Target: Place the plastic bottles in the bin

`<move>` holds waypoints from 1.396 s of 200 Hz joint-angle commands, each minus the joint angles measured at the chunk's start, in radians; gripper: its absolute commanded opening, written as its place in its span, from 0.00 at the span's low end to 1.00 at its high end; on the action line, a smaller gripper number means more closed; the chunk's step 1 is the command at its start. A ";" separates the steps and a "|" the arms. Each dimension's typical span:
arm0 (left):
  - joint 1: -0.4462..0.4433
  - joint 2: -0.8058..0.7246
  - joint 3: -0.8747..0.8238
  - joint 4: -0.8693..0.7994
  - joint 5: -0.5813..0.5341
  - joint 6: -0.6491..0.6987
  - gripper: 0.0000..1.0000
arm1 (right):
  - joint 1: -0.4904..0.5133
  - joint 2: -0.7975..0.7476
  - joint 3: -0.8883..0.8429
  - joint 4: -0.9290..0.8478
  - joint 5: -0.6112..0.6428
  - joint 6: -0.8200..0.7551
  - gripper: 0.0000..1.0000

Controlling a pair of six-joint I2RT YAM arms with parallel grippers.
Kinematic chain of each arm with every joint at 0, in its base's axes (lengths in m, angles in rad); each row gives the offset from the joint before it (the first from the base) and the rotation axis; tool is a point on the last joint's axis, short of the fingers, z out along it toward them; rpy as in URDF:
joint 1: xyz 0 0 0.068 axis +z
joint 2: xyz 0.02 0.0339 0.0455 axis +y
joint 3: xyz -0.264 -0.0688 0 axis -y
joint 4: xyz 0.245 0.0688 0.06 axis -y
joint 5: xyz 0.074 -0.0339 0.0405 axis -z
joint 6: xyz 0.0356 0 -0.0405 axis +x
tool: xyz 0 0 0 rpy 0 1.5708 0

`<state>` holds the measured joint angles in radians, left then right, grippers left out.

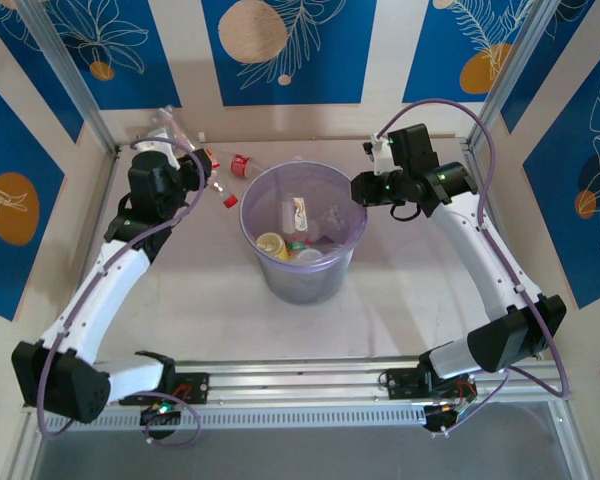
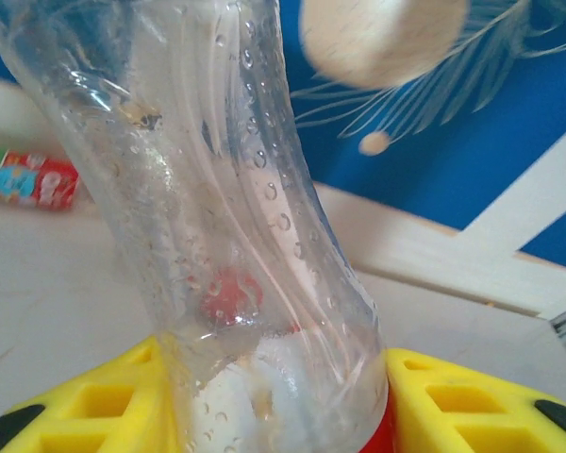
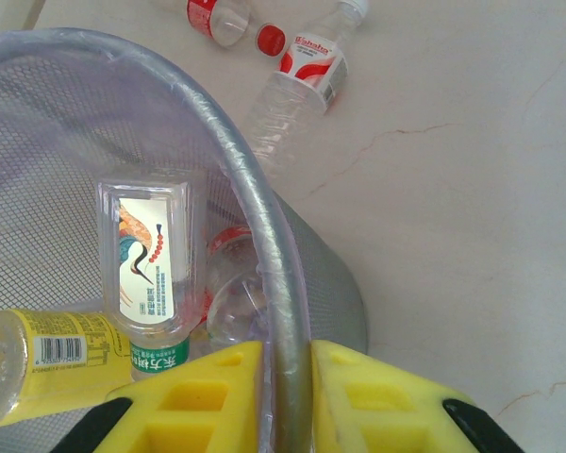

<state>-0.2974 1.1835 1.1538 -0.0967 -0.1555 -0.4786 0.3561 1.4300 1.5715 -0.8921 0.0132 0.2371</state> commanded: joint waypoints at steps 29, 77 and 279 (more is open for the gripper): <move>-0.182 -0.039 0.140 0.029 -0.029 0.119 0.00 | 0.009 -0.011 -0.004 0.013 -0.019 -0.002 0.19; -0.344 0.020 0.181 0.119 -0.010 0.163 0.00 | 0.013 -0.009 0.005 0.008 -0.016 -0.004 0.19; -0.593 0.204 0.062 0.282 -0.031 0.052 0.00 | 0.021 -0.007 0.003 0.012 -0.013 -0.005 0.19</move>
<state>-0.8673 1.3651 1.2285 0.1364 -0.1848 -0.3901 0.3611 1.4300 1.5715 -0.8909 0.0200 0.2371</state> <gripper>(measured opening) 0.436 0.193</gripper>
